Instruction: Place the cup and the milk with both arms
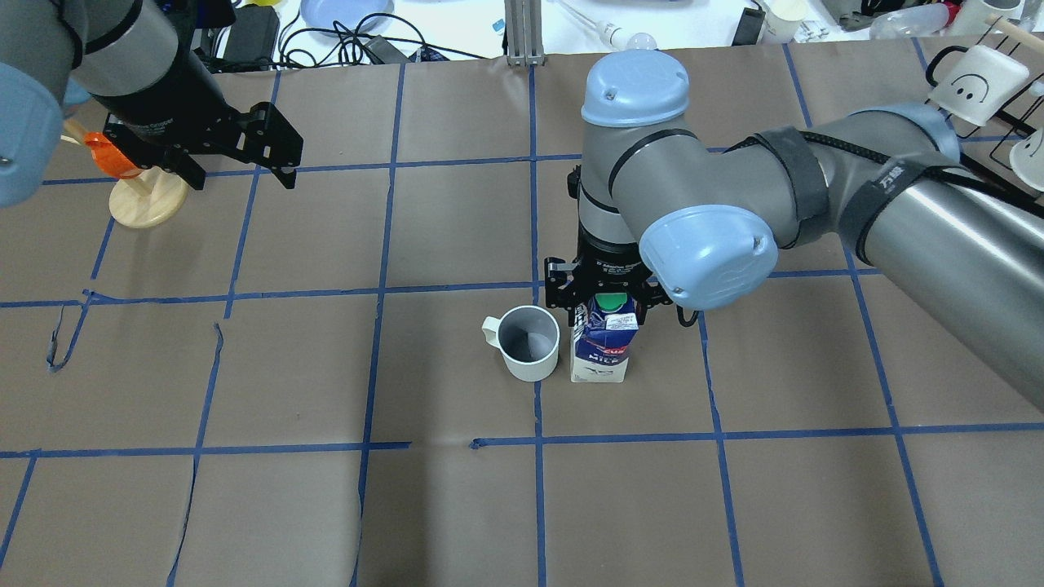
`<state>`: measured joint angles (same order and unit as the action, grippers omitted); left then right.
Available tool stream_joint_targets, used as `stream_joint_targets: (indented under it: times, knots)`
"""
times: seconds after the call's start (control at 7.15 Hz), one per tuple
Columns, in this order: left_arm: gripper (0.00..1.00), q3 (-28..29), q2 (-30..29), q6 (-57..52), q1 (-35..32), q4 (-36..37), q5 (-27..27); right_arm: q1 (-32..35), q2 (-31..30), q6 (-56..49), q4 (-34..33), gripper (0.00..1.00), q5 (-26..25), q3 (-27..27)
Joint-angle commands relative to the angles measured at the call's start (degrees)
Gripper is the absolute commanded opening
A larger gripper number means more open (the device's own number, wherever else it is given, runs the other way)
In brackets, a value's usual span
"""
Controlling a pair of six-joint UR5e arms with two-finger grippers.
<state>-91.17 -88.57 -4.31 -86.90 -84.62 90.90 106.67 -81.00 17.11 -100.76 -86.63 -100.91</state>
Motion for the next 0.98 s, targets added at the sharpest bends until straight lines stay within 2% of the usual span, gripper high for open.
stream_joint_targets:
  times: [0.0,0.14,0.28,0.42,0.7,0.84]
  knots:
    - [1.00,-0.06,-0.03,0.00,-0.03,0.07,-0.20,-0.76,-2.39,-0.59,2.39,1.00,-1.25,4.98]
    - [1.00,0.03,-0.03,0.00,-0.03,-0.02,-0.02,-0.85,-3.36,-0.59,8.15,1.00,-3.26,10.15]
    - [1.00,-0.06,-0.03,0.00,-0.12,0.07,-0.11,-0.85,-4.07,-0.59,12.56,1.00,-3.19,14.56]
    - [1.00,-0.06,-0.03,0.00,-0.29,0.07,-0.02,-0.85,-5.47,-0.67,13.13,1.00,-3.11,16.95]
    - [1.00,-0.06,-0.03,0.00,-0.29,0.07,0.07,-1.55,-6.54,-1.37,13.57,1.00,-3.37,16.80]
    - [1.00,-0.06,-0.03,0.00,-0.29,0.07,0.07,-5.21,-6.89,-4.68,13.49,1.00,-3.37,16.89]
